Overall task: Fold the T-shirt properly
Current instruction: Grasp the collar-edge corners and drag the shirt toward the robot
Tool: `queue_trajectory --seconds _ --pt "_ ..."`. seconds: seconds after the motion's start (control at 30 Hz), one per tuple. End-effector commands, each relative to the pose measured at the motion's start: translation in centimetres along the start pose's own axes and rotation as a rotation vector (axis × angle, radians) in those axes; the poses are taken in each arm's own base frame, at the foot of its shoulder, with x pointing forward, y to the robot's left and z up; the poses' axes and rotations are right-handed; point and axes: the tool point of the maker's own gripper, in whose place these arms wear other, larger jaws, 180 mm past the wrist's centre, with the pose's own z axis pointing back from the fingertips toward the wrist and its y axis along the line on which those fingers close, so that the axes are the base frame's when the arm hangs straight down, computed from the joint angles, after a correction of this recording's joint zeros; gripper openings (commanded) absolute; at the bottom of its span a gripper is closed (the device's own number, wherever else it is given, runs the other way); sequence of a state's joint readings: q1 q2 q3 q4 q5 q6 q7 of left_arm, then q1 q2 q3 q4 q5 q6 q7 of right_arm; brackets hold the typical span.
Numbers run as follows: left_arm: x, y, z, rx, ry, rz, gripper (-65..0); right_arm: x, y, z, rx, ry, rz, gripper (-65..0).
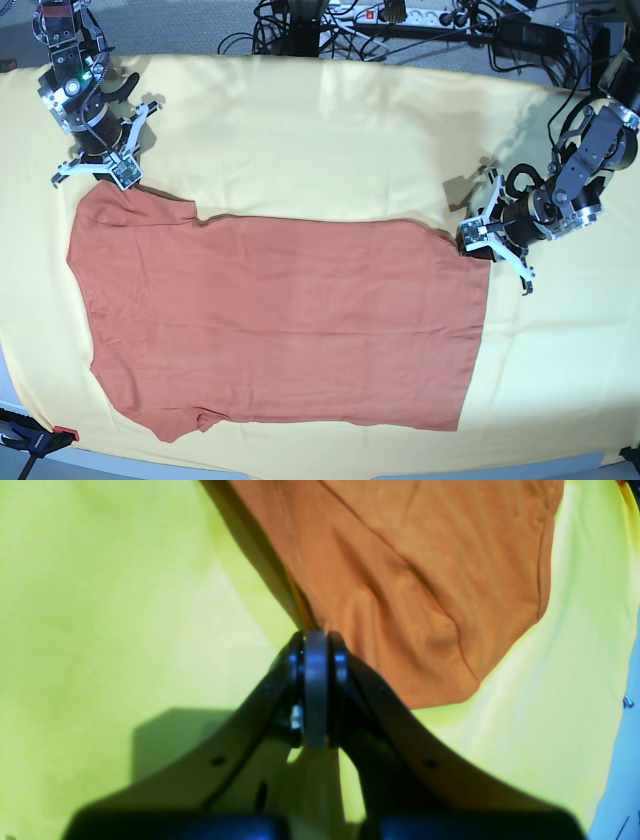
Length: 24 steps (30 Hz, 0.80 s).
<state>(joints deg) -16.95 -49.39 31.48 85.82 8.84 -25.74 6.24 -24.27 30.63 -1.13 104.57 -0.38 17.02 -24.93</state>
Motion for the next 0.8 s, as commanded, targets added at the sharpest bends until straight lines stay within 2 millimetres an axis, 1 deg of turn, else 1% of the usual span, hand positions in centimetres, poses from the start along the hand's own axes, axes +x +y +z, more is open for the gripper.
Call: queue_trajectory --seconds 0.0,0.07,0.17,0.2,0.23,0.3,0.43,0.53,0.63,0.7,0.77 --pt "0.3 2.7 0.9 0.065 -0.012 -0.016 -65.0 -0.3 -1.1 0.3 -0.026 0.023 0.026 -65.0" --pt "0.5 4.0 1.2 0.087 -0.014 -0.025 -65.0 -0.1 -1.6 0.7 -0.033 0.031 0.049 -65.0" --pt "1.1 6.0 2.0 0.115 -0.04 0.024 -65.0 0.5 -2.9 1.6 -0.052 0.048 0.072 -65.0" --pt "1.3 6.3 2.3 0.114 -0.05 0.038 -65.0 0.7 -3.1 2.0 -0.057 0.053 0.076 -65.0" --pt "1.2 6.2 2.5 0.096 -0.05 0.045 -65.0 0.7 -3.3 2.4 -0.062 0.058 0.092 -65.0" --pt "1.4 5.3 3.0 0.036 -0.064 0.066 -65.0 0.7 -3.2 3.2 -0.054 0.064 0.128 -65.0" --pt "1.8 2.4 4.3 -0.153 -0.114 0.125 -65.0 0.2 -2.2 4.4 -0.018 0.078 0.175 -65.0" --pt "1.9 2.2 5.3 -0.168 -0.141 0.189 -65.0 -0.7 -1.3 5.3 0.004 0.119 0.192 -65.0" --pt "1.3 1.7 6.3 -0.186 -0.123 0.196 -65.0 -1.9 -0.3 6.4 0.039 0.168 0.222 -65.0" --pt "1.2 1.1 7.1 -0.204 -0.112 0.184 -65.0 -2.0 0.3 7.2 0.062 0.175 0.247 -65.0" --pt "1.3 -0.1 7.9 -0.24 -0.106 0.191 -65.0 -1.7 0.9 8.0 0.081 0.165 0.268 -65.0"
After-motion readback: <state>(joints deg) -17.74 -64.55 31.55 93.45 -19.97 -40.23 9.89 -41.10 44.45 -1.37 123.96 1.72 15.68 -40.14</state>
